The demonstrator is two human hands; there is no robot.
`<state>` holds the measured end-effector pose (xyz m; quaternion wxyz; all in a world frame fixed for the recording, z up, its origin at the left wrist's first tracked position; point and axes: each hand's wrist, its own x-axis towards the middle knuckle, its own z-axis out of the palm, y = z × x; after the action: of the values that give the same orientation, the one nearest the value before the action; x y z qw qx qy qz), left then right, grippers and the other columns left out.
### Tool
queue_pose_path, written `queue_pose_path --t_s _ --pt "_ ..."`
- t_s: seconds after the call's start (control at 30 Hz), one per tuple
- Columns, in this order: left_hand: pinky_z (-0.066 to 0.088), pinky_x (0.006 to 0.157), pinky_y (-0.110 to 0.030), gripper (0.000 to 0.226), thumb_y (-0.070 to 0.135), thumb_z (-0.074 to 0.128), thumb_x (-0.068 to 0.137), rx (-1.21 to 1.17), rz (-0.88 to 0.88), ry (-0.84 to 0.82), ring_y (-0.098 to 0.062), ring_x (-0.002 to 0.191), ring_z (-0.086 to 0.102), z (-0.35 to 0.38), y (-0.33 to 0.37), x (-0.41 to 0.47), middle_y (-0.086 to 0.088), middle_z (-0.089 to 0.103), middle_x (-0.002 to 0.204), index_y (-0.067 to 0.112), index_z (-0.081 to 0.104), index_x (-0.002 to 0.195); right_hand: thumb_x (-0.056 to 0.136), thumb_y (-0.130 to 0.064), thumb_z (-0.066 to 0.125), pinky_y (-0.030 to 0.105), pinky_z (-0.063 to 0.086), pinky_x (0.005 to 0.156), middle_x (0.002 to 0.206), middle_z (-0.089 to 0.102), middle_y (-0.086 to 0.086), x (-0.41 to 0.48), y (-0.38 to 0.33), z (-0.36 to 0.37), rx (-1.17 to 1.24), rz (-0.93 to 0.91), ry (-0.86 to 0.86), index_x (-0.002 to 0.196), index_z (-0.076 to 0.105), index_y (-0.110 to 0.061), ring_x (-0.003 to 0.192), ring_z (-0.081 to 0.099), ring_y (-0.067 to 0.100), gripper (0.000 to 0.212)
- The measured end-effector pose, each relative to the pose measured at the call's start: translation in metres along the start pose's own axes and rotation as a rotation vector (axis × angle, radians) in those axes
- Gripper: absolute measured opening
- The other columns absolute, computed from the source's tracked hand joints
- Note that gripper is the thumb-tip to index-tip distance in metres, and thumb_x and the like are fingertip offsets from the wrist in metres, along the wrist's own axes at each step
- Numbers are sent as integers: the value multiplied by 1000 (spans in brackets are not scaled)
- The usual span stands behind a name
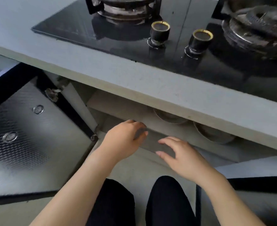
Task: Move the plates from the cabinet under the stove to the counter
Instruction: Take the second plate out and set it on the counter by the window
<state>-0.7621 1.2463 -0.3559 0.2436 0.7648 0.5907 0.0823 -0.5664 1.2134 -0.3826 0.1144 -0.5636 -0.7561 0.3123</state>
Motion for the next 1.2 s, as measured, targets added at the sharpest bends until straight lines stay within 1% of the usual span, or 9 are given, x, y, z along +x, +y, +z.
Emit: queue_pose_path --t_s 0.1,0.2,0.33,0.53,0.7,0.77,0.9,1.0,1.2 --pt "47 88 -35 36 40 44 93 50 25 -13 -18 111 54 48 -24 32 3 58 122 26 56 124 87 -45 54 8 28 81 121 53 -17 25 41 34 -27 -3 63 121 54 -28 106 45 -4 38" --pt "47 87 -35 34 39 45 93 67 48 5 -19 109 55 97 -45 56 3 59 119 26 57 122 87 -43 55 10 29 82 120 54 -16 47 78 65 -39 -22 120 119 56 -28 107 47 -1 35" --pt "50 78 -35 31 40 46 92 52 52 103 -20 100 58 149 -65 77 3 61 112 28 59 117 88 -43 55 10 29 82 120 55 -15 67 118 95 -92 -52 188 119 56 -28 109 48 2 34" --pt "48 78 -31 34 38 47 92 -19 85 240 -20 100 57 190 -79 92 6 56 124 25 57 123 88 -42 55 15 34 86 117 56 -14 76 151 105 -106 -48 244 117 58 -28 107 50 3 32" --pt "39 99 -33 40 35 48 92 -4 103 330 -19 128 40 218 -95 92 3 46 139 25 50 131 85 -38 60 15 33 81 113 59 -12 87 173 110 -125 -41 466 109 62 -24 104 52 6 28" --pt "40 102 -39 42 33 50 92 9 136 388 -21 131 39 220 -97 95 -1 46 140 22 49 132 84 -32 63 14 33 83 113 60 -6 94 179 111 -127 -71 583 108 63 -19 104 54 11 27" --pt "41 98 -37 43 32 50 92 23 166 457 -23 126 45 220 -100 101 -3 51 136 18 50 133 84 -30 64 18 36 90 117 59 0 110 185 106 -171 -127 729 110 63 -16 109 54 14 30" --pt "40 102 -39 45 35 47 92 50 135 395 -20 130 40 226 -107 108 1 47 140 21 46 135 85 -31 63 22 36 92 121 57 3 125 193 98 -233 -130 732 112 62 -14 113 53 18 33" --pt "41 99 -33 46 37 49 90 91 152 373 -17 135 30 240 -114 118 6 41 141 25 45 135 85 -31 62 25 40 84 117 59 6 145 202 95 -336 -89 642 113 62 -11 107 55 24 34"
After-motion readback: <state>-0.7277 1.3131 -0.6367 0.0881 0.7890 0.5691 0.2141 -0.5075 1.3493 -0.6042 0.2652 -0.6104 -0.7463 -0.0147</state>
